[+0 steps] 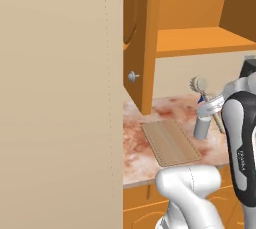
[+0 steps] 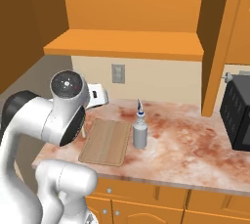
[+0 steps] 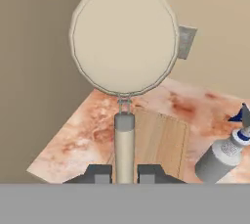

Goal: Grab the spray bottle from the cabinet, then place it next to the cutting board for sanitizing. Then grab the dish brush from the countertop next to the sink and place it next to the cutting board.

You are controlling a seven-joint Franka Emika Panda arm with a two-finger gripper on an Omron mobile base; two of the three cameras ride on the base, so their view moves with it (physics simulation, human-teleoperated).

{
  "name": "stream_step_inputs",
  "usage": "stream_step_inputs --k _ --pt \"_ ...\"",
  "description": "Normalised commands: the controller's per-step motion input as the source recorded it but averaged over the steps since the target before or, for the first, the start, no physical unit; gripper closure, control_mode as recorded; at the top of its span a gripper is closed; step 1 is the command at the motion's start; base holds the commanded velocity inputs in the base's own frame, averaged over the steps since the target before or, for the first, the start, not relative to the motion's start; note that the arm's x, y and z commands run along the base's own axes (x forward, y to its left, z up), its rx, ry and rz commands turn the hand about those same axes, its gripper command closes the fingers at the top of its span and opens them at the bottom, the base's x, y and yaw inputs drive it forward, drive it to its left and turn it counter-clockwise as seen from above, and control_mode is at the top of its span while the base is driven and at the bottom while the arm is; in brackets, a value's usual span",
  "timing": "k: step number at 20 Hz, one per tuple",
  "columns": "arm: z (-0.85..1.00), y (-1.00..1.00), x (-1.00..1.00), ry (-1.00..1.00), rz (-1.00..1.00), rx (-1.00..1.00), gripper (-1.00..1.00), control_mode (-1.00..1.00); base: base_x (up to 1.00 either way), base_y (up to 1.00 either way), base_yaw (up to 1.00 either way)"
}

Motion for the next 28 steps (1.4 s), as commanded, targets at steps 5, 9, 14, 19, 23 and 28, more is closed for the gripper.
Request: stream_step_inputs --k 5,9,14,19,23,28 --pt "-0.99 0.91 0.52 0.39 0.03 0.15 1.0 -1.0 0.0 0.0 0.0" --pt "-0.79 0.47 0.39 0.26 0.1 0.32 1.0 -1.0 0.0 0.0 0.0" --pt "-0.76 0.51 0.35 0.15 0.13 0.3 1.0 -1.0 0.0 0.0 0.0" --pt "-0.39 0.7 0.98 0.42 -0.03 0.09 1.0 -1.0 0.0 0.0 0.0" --pt "-0.29 0.46 0.84 0.42 -0.11 0.0 1.0 -1.0 0.0 0.0 0.0" --pt "-0.3 0.0 0.36 0.16 -0.04 0.0 1.0 -1.0 0.0 0.0 0.0"
